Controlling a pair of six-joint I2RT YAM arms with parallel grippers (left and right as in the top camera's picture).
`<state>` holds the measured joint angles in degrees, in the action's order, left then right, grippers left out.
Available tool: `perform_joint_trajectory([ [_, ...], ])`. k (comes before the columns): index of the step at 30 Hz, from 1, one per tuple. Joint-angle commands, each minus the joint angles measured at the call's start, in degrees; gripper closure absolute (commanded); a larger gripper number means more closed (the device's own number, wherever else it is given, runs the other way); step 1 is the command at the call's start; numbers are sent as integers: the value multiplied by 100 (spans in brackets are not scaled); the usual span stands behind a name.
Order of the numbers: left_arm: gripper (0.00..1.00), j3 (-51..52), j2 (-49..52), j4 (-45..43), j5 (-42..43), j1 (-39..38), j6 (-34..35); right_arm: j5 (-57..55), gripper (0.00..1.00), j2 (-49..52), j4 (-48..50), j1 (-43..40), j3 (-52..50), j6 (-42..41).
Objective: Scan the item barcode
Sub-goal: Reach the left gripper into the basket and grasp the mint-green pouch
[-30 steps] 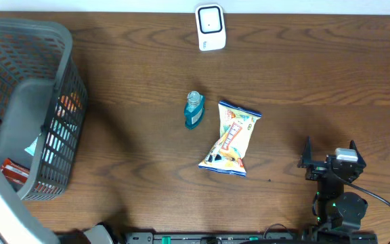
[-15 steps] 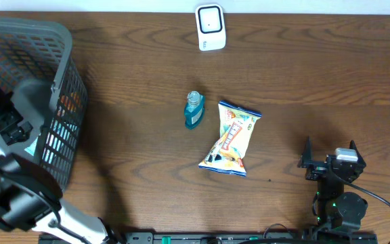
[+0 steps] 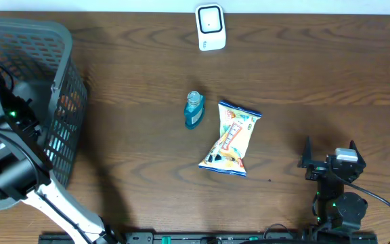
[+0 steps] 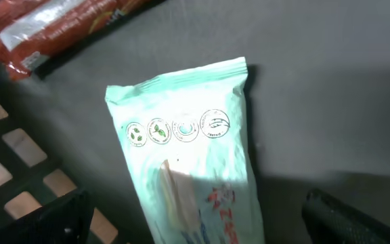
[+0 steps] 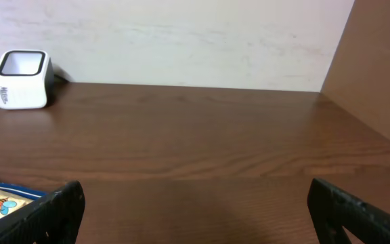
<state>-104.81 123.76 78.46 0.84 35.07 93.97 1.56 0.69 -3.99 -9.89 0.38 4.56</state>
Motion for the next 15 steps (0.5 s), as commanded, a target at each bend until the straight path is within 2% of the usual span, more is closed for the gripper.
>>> perform_joint_trajectory([
  [1,2,92,87,52,-17,-94,-177,28,1,-31,-20,-20,-7,-68],
  [7,2,468,87,-146,-20,-195,-177,28,1,-31,-20,-20,-7,-68],
  [15,2,1416,87,-1113,-17,-264,-179,28,1,-31,-20,-20,-7,-68],
])
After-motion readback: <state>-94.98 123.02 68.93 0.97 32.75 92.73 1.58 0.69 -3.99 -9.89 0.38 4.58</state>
